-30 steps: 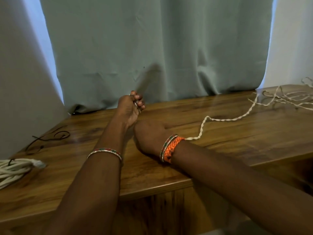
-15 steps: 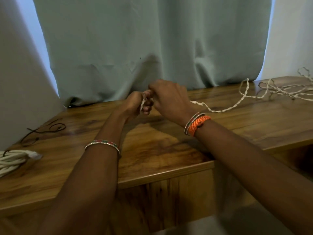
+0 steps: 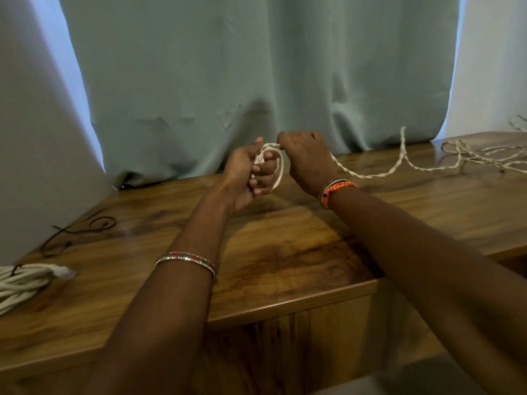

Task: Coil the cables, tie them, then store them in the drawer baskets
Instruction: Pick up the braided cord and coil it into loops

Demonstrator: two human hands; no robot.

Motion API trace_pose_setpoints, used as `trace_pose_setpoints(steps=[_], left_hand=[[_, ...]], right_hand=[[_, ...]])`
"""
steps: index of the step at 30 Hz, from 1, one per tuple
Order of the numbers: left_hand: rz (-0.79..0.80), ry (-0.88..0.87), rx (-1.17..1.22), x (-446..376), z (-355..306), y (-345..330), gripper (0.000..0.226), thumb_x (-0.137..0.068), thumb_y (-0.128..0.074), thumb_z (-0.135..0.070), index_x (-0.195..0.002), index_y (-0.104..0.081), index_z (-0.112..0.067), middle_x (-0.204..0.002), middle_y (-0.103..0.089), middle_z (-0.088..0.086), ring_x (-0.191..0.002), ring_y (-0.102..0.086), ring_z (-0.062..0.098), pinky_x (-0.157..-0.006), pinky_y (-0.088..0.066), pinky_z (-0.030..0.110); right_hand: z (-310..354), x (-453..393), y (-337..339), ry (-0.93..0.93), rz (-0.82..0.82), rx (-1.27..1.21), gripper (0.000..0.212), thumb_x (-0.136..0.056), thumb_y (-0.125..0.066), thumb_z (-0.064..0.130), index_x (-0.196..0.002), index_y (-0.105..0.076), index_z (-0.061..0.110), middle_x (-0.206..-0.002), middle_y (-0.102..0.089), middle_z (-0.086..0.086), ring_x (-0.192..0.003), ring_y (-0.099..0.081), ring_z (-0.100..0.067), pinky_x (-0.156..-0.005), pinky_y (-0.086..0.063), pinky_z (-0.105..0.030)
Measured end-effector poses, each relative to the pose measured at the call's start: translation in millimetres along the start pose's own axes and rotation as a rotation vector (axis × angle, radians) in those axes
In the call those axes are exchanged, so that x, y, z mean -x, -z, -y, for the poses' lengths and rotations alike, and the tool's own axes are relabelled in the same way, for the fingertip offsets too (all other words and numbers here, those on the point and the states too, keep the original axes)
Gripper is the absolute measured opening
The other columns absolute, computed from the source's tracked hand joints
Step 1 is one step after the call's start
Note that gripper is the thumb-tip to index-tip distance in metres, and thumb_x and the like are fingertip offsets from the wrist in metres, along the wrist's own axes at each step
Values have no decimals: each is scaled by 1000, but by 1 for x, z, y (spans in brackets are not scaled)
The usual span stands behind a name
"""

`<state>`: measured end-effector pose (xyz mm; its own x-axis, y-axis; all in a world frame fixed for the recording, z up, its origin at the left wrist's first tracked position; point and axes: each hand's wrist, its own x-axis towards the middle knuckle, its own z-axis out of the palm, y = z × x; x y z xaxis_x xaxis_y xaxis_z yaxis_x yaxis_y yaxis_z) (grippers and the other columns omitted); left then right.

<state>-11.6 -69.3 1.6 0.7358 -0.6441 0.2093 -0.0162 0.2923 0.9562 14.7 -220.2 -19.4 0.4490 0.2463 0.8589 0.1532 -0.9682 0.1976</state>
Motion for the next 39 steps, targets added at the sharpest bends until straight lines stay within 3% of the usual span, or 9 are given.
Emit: trace_pose_setpoints(steps=[3,8,13,17,21,24,29,34,39], left_hand=[[-107,-91,40,-4,-1,-1,39,-98,-19,-25,-67,-39,-15,-37,-30,-9,-26,-23,5,-34,-18,11],[-375,-189,84,-8,-5,16,39,-99,-18,-22,-68,-40,-15,-34,-33,-9,-25,-26,8,-34,-22,11],[-529,-186,9,-10,-1,27,35,-102,-20,-20,-70,-35,-17,-31,-34,-9,-24,-30,6,-32,-25,11],[-541,-131,-50,-8,2,37,34,-102,-22,-18,-70,-32,-18,-31,-34,-9,-25,-31,6,-33,-25,11],[-528,-99,-129,-8,11,33,32,-101,-25,-15,-70,-33,-19,-32,-35,-10,-27,-32,5,-33,-25,13],[-473,-51,-147,-3,13,28,33,-100,-26,-11,-69,-35,-16,-32,-35,-9,-26,-30,4,-32,-22,14],[-246,132,-487,4,20,12,42,-95,-18,-7,-54,-28,-15,-34,-30,-5,-27,-24,5,-36,-19,16],[-34,167,-187,2,5,12,41,-101,-16,-28,-68,-38,-15,-39,-30,-8,-26,-22,3,-33,-12,12],[170,206,-28,10,4,10,40,-99,-19,-35,-71,-39,-14,-41,-31,-9,-29,-26,2,-34,-15,17]], right_hand=[[-8,14,-8,-211,241,-97,37,-80,-45,-8,-114,-48,7,-102,-62,-17,-92,-58,-37,-71,-40,-40],[-12,29,-6,-270,500,-76,37,-86,-51,7,-122,-41,9,-111,-61,-18,-100,-59,-38,-76,-43,-41],[48,28,13,-134,628,-35,29,-91,-50,26,-112,-59,9,-115,-62,-15,-105,-59,-34,-81,-46,-35],[81,34,37,86,574,-55,20,-89,-52,22,-98,-64,8,-105,-65,-14,-92,-62,-32,-66,-36,-28],[88,38,53,280,510,-250,8,-87,-53,21,-83,-57,15,-91,-64,-10,-77,-60,-28,-48,-24,-26],[79,38,59,293,372,-171,16,-88,-52,30,-95,-60,18,-96,-66,-5,-81,-62,-27,-50,-23,-28],[49,27,62,144,172,-71,19,-87,-54,25,-102,-62,17,-98,-67,-5,-88,-63,-33,-53,-21,-31],[23,16,44,69,108,-45,13,-86,-48,10,-95,-56,9,-83,-61,-12,-73,-58,-37,-55,-25,-34],[13,12,26,28,68,-5,17,-92,-50,21,-103,-52,9,-83,-64,-11,-72,-62,-35,-54,-29,-33]])
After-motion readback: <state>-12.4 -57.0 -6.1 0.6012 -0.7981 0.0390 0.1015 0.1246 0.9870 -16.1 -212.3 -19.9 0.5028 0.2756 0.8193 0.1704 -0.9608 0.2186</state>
